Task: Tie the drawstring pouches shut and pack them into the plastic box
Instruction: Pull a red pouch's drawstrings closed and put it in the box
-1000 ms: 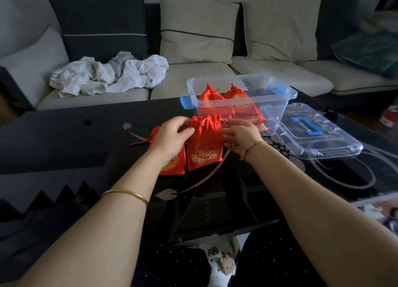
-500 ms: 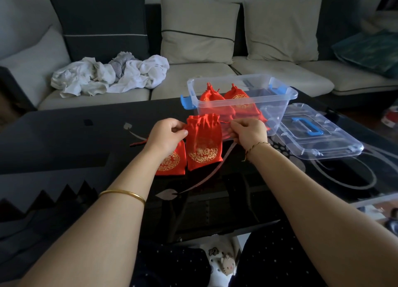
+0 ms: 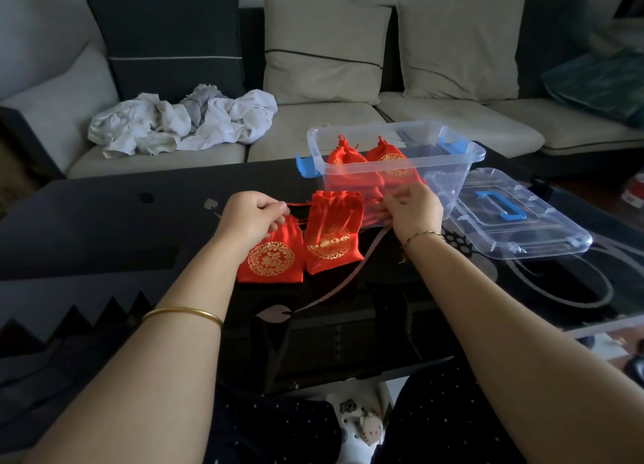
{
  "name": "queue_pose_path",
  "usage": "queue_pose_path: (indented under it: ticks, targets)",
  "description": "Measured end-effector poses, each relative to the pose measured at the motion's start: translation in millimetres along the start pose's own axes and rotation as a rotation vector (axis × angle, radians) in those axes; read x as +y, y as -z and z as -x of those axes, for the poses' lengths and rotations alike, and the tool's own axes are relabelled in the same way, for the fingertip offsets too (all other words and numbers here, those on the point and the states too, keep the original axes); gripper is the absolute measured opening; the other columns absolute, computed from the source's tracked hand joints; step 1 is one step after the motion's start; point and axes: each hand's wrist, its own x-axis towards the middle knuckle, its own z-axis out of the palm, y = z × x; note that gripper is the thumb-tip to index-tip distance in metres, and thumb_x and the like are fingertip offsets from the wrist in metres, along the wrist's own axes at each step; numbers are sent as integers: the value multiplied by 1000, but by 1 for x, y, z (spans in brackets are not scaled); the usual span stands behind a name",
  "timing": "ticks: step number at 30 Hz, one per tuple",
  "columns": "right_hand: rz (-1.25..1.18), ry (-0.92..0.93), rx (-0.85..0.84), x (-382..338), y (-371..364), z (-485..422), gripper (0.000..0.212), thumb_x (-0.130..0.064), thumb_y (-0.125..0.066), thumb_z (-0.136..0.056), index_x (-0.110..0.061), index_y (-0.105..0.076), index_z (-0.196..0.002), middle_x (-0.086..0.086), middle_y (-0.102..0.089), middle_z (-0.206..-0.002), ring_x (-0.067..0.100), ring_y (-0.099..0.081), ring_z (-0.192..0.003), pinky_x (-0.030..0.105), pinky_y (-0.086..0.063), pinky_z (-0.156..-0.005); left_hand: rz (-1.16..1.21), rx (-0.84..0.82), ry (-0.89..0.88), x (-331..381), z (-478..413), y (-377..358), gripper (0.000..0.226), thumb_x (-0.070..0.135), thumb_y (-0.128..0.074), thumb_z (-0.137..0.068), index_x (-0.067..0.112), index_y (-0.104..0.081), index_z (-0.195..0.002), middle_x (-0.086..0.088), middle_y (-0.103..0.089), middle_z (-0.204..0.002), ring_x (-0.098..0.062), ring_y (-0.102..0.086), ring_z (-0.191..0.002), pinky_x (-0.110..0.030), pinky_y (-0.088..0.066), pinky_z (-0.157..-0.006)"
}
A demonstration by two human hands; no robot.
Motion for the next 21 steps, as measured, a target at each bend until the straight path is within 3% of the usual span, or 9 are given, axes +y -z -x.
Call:
queue_pose_path:
  ticks: [6, 9, 11, 13, 16, 18, 21]
  targets:
    - [69, -117, 22, 4, 3, -4, 29, -30, -55, -90, -6, -67, -77, 4, -62, -71, 14, -50, -57, 27, -43, -58, 293, -6, 305, -1, -4, 0, 31, 30, -52, -96, 11, -68, -78, 1, -58, -65, -7, -49, -55, -21, -43, -52]
    - [-280, -401, 26, 1, 6, -6, 26, -23, -57, -88, -13, -62, -65, -2, -56, -58, 9, -45, -51, 23, -39, -49, 557, 87, 483, 4, -7, 3, 35, 32, -49, -96, 12, -63, -70, 5, -48, -51, -4, -38, -39, -18, -33, -42]
    - [-506, -597, 35, -1, 10, -10, 21, -19, -57, -88, -17, -57, -67, -7, -49, -43, 7, -40, -45, 21, -35, -45, 821, 111, 609, 7, -9, 8, 36, 31, -45, -97, 17, -57, -66, 9, -42, -41, -3, -30, -31, -16, -25, -38]
    - [-615, -706, 71, -2, 14, -15, 17, -16, -56, -88, -16, -55, -71, -6, -45, -47, 8, -37, -44, 21, -34, -45, 974, 110, 665, 9, -9, 9, 37, 31, -42, -97, 20, -54, -64, 10, -38, -36, -4, -26, -27, -16, -22, -34]
    - [-665, -736, 149, -9, 16, -12, 14, -14, -58, -86, -14, -55, -72, -3, -46, -58, 8, -39, -46, 20, -34, -43, 1091, 142, 642, 20, -5, 1, 37, 29, -42, -97, 20, -53, -63, 10, -38, -39, -5, -26, -28, -16, -23, -34]
    - [-614, -613, 194, -16, 18, -9, 18, -15, -59, -85, -14, -54, -67, -2, -49, -58, 9, -42, -47, 19, -33, -36, 1063, 169, 513, 28, -3, -3, 37, 33, -45, -98, 18, -54, -65, 8, -46, -52, -4, -35, -38, -17, -30, -42]
    - [-484, -347, 181, -31, 19, -4, 33, -21, -55, -88, -17, -56, -56, -3, -49, -54, 11, -42, -49, 23, -35, -43, 945, 20, 248, 43, 0, -7, 37, 38, -43, -98, 21, -54, -68, 8, -67, -91, -5, -59, -83, -22, -42, -71]
